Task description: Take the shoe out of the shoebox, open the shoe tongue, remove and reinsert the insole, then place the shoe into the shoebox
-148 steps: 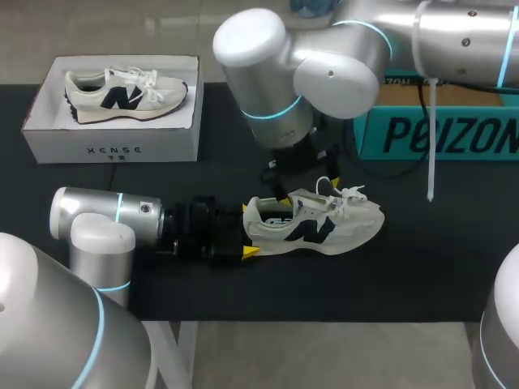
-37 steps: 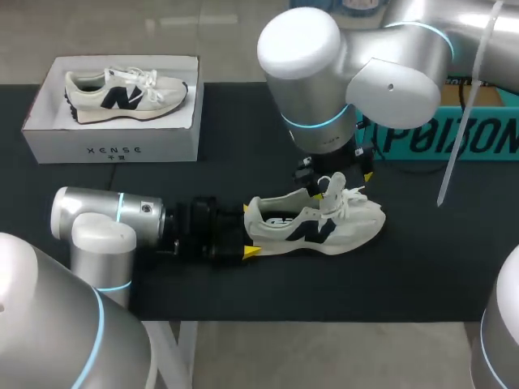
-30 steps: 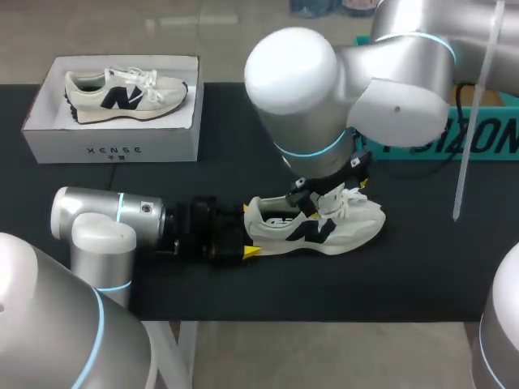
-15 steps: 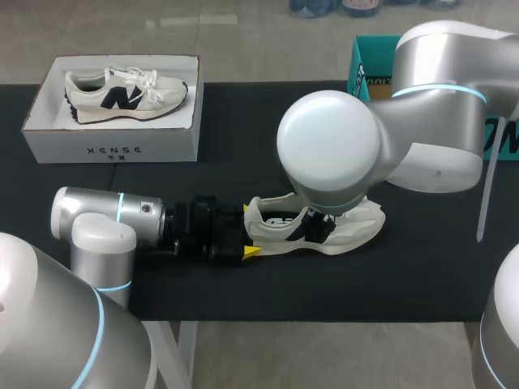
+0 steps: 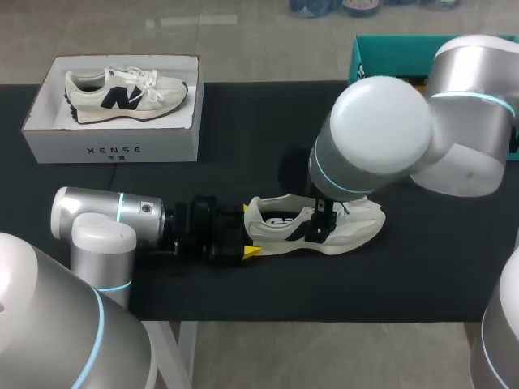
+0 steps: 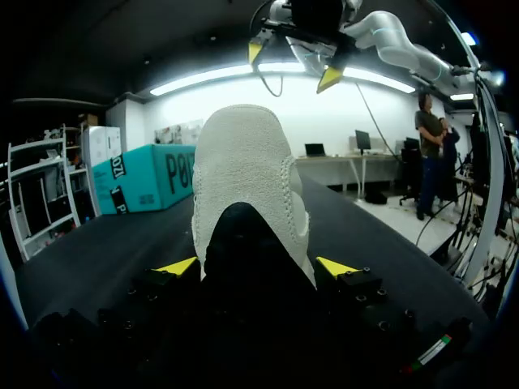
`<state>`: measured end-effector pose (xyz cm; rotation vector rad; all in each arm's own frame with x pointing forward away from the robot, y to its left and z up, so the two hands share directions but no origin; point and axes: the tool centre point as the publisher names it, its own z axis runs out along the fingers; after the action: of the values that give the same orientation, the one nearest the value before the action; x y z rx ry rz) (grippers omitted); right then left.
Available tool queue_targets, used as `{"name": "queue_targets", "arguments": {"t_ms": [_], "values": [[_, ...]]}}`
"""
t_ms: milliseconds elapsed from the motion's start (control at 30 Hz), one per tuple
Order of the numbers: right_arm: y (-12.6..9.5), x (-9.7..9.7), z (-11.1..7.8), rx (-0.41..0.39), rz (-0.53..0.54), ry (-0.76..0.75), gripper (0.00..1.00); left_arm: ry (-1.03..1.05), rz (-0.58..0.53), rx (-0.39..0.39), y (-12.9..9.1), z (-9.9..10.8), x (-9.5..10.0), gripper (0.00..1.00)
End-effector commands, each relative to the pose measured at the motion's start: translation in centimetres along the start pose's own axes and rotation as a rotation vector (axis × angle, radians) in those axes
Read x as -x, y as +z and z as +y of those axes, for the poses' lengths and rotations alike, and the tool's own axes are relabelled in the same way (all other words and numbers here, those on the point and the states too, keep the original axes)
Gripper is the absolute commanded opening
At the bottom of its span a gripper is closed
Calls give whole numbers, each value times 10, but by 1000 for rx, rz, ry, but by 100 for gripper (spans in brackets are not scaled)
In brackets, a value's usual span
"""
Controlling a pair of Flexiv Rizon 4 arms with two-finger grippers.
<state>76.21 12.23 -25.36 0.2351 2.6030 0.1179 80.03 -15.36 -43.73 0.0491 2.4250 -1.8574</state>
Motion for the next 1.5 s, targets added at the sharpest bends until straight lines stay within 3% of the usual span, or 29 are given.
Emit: {"name": "queue_targets", "arguments": {"t_ms": [33, 200, 367, 400, 467, 500, 667, 900, 1033, 1067, 1133, 1500], "values": [[5, 10, 4, 92, 44, -55, 100, 1, -2, 0, 1, 2, -1, 0], [7, 17, 9, 202, 54, -211, 100, 1, -2, 0, 1, 2, -1, 0], [2, 17, 9, 257, 88, -344, 100, 1, -2, 0, 1, 2, -1, 0], [3, 16, 13, 298, 116, -405, 100, 1, -2, 0, 1, 2, -1, 0], [4, 16, 15, 281, 132, -449, 100, 1, -2, 0, 1, 2, -1, 0], [4, 16, 18, 322, 150, -504, 100, 1, -2, 0, 1, 2, -1, 0], [4, 16, 22, 276, 166, -511, 100, 1, -2, 0, 1, 2, -1, 0], [8, 6, 29, 133, 170, -408, 100, 1, -2, 0, 1, 2, -1, 0], [16, 1, 32, 112, 188, -383, 100, 1, -2, 0, 1, 2, -1, 0], [18, 0, 33, 104, 196, -387, 42, 1, -2, 0, 1, 2, -1, 0], [22, 0, 36, 105, 206, -382, 0, 1, -2, 0, 1, 2, -1, 0], [45, 6, 44, 119, 280, -376, 0, 1, -2, 0, 1, 2, -1, 0]]}}
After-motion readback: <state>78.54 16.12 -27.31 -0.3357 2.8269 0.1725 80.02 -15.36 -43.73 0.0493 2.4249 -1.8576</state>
